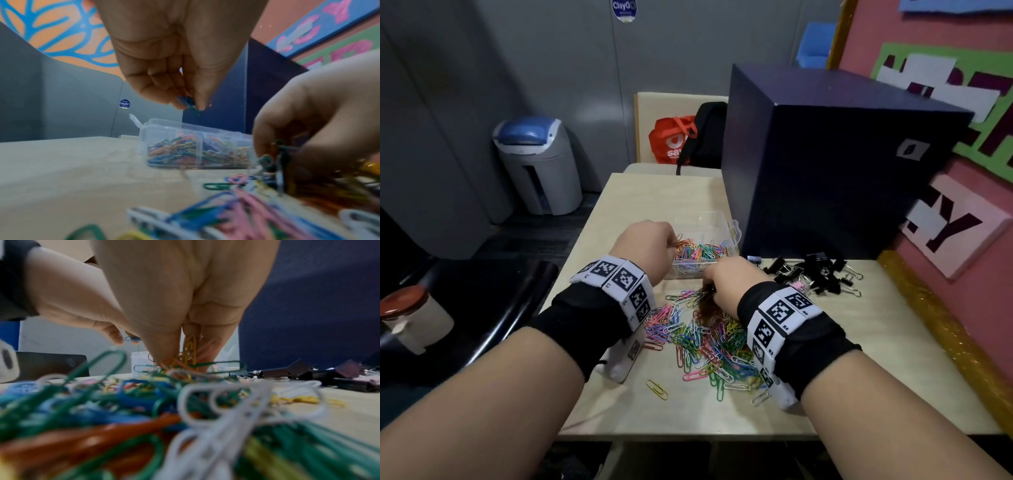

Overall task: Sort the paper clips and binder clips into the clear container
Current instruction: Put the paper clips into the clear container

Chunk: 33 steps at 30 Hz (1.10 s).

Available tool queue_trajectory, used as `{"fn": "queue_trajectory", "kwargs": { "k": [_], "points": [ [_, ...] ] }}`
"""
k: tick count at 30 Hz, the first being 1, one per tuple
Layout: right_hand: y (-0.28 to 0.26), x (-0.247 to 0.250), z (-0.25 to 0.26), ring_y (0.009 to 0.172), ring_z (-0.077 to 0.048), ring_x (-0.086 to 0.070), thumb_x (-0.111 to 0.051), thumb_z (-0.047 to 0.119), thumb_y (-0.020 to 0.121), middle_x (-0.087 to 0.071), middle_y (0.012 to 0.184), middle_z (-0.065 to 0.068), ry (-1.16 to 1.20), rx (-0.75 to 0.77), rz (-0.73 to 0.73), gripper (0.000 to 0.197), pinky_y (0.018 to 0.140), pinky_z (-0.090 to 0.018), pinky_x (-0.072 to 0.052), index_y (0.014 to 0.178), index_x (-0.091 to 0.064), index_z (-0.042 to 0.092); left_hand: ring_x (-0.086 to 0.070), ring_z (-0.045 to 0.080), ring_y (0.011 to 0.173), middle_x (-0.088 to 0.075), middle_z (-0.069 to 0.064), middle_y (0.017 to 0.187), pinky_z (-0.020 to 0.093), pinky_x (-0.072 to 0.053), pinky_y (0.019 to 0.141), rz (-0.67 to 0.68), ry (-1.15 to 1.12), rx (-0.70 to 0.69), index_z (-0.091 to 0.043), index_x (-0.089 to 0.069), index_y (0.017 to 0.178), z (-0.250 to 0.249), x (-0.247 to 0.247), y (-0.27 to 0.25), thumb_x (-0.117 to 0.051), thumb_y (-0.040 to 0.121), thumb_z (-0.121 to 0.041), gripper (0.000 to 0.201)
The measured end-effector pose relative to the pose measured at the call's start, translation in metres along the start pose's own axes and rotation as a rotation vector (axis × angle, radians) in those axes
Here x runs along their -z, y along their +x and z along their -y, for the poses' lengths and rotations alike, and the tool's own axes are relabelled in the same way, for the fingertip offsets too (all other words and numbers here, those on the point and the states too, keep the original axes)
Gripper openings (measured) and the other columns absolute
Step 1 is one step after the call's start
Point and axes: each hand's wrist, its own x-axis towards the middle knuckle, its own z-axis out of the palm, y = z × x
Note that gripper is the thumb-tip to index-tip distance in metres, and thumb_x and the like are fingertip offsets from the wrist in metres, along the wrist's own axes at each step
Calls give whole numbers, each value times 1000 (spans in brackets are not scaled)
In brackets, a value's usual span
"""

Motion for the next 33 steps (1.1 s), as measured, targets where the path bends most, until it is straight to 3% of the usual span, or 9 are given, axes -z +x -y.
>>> {"fn": "queue_trajectory", "kwargs": {
  "k": [8, 15, 19, 21, 23, 26, 30, 33],
  "points": [
    [0, -2, -1, 105, -30, -61, -47, -4, 88, -64, 114, -12, 19, -1, -26, 39, 85, -34, -52, 120, -62, 13, -57, 27, 112, -60, 6, 123, 37, -47, 95, 45, -1, 55, -19, -57, 128, 6, 0, 17, -55, 94, -28, 35],
    [0, 1, -1, 107, -28, -60, -48, -1, 90, -63, 116, -11, 19, -1, -11, 39, 80, -31, -49, 124, -60, 14, -57, 25, 103, -59, 4, 108, 36, -49, 90, 132, 92, -60, -24, -66, 106, -3, -1, -21, -54, 87, -31, 23],
    [-5, 2, 1, 103, -27, -60, -53, 21, 88, -61, 115, -7, 38, -20, -50, 29, 73, -30, -47, 116, -60, 18, -55, 26, 108, -57, 3, 113, 39, -50, 90, 127, 93, -79, -26, -63, 113, -12, 0, -30, -53, 85, -33, 31],
    [-7, -2, 2, 103, -26, -58, -55, 37, 83, -57, 116, -5, 51, -45, -38, 34, 79, -34, -51, 113, -56, 21, -50, 26, 113, -52, 1, 121, 41, -48, 90, 148, 183, -76, -28, -56, 124, -13, -2, -32, -53, 86, -35, 38],
    [-9, -5, 2, 112, -27, -52, -58, 46, 79, -49, 122, -4, 51, -61, 39, 45, 87, -39, -48, 120, -53, 26, -48, 27, 114, -52, 0, 122, 44, -44, 89, 183, 273, -63, -29, -54, 125, -12, -4, -31, -50, 91, -33, 35],
    [-10, -3, 3, 113, -24, -52, -63, 34, 82, -48, 123, -2, 85, -33, 73, 38, 90, -36, -47, 119, -59, 29, -53, 26, 107, -58, 0, 111, 42, -44, 86, 210, 302, -49, -30, -59, 115, -8, -3, -30, -51, 92, -27, 24],
    [-9, 4, 4, 105, -24, -59, -56, 9, 86, -61, 118, -4, 72, 25, 29, 30, 85, -29, -48, 110, -68, 23, -55, 27, 108, -58, 1, 112, 41, -44, 88, 211, 240, -52, -28, -61, 114, -8, -1, -32, -51, 92, -29, 23],
    [-11, 11, 1, 106, -22, -60, -52, 7, 89, -65, 115, -1, 88, 19, -34, 31, 82, -26, -46, 108, -70, 23, -56, 26, 106, -58, 1, 110, 38, -47, 87, 161, 142, -105, -27, -61, 112, -11, 1, -35, -52, 89, -29, 24]
  ]
}}
